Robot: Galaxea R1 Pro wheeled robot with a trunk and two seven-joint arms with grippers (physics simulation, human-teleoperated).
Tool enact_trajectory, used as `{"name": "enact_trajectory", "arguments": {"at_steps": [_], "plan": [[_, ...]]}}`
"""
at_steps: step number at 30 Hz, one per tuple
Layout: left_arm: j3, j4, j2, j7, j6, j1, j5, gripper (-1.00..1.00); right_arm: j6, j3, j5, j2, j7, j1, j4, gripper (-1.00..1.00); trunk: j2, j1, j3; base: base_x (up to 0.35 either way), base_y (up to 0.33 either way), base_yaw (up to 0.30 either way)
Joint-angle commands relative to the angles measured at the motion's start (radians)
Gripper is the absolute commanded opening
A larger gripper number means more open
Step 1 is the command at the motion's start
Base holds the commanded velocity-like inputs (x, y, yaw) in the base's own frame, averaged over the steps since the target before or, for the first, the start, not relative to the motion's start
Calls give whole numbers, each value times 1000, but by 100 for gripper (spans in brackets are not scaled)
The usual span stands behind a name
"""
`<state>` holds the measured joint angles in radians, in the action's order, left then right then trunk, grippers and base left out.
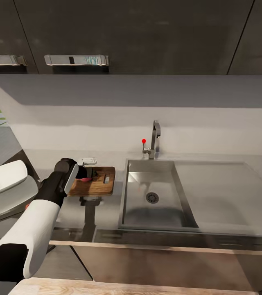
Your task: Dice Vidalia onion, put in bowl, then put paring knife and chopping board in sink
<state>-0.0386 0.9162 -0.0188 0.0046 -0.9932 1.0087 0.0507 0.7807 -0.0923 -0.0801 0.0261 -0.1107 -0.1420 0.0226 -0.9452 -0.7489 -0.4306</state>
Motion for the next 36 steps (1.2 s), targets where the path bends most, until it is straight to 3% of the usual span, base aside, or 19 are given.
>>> {"name": "enact_trajectory", "arguments": {"at_steps": [1,12,15,19,21,25,36], "plan": [[-3,1,-1,2,-4,1,5,100,3,-7,-9,0,-3,-1,-1,100,-1,0,-1,0,0,0],[3,38,-3,2,-6,1,3,100,3,-7,-9,0,-3,-1,-1,100,-1,0,-1,0,0,0],[7,219,-36,2,-10,1,4,100,3,-7,-9,1,-3,-1,-1,100,-1,0,-1,0,0,0],[6,454,-61,3,-17,1,4,100,3,-7,-9,1,-3,-1,0,100,-1,0,-1,0,0,0],[6,502,-66,3,-18,1,4,100,3,-7,-9,1,-3,-1,-1,100,-1,0,-1,0,0,0],[5,541,-69,3,-19,1,6,100,3,-7,-9,0,-3,-1,-1,100,-1,0,-1,-25,0,0],[5,525,-70,3,-19,1,8,100,3,-7,-9,0,-3,-1,0,100,-1,0,-1,-294,0,0]]}}
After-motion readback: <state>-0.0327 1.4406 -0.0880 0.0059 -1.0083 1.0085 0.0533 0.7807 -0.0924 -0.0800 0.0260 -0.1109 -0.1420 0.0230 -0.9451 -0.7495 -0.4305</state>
